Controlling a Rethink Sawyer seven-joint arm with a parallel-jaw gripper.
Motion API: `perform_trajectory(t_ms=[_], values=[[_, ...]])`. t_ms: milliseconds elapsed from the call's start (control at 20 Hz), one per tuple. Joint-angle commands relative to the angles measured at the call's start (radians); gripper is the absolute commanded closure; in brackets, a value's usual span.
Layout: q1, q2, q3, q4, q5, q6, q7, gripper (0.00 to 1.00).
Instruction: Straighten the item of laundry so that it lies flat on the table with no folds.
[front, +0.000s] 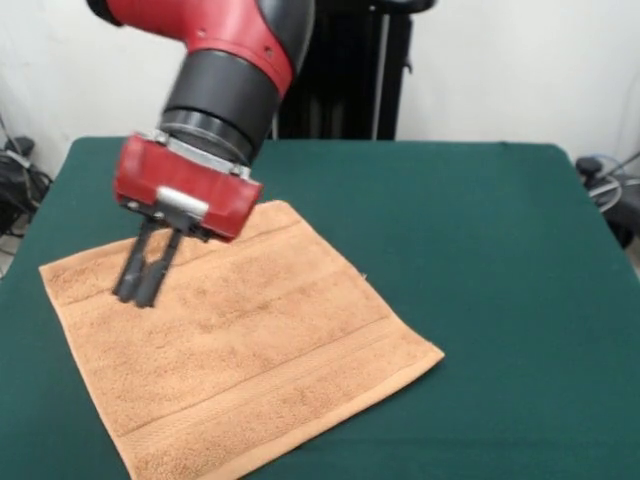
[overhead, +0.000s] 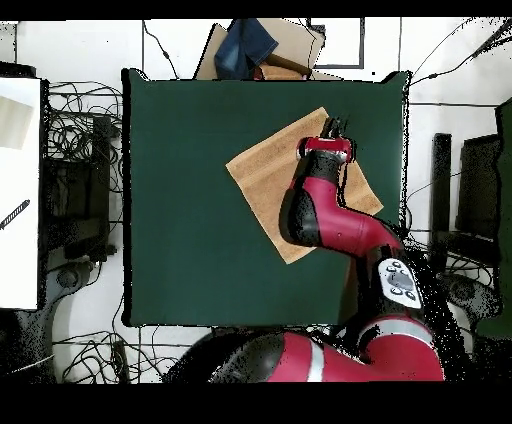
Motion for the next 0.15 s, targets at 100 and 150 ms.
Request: perform_trajectory(t_ms=[100, 150], values=[[0.015, 0.035, 0.03, -0.179, 0.193, 0.642, 0.113, 1.0], [0.056, 0.062, -0.059, -0.221, 0.285, 0.812, 0.104, 1.0]])
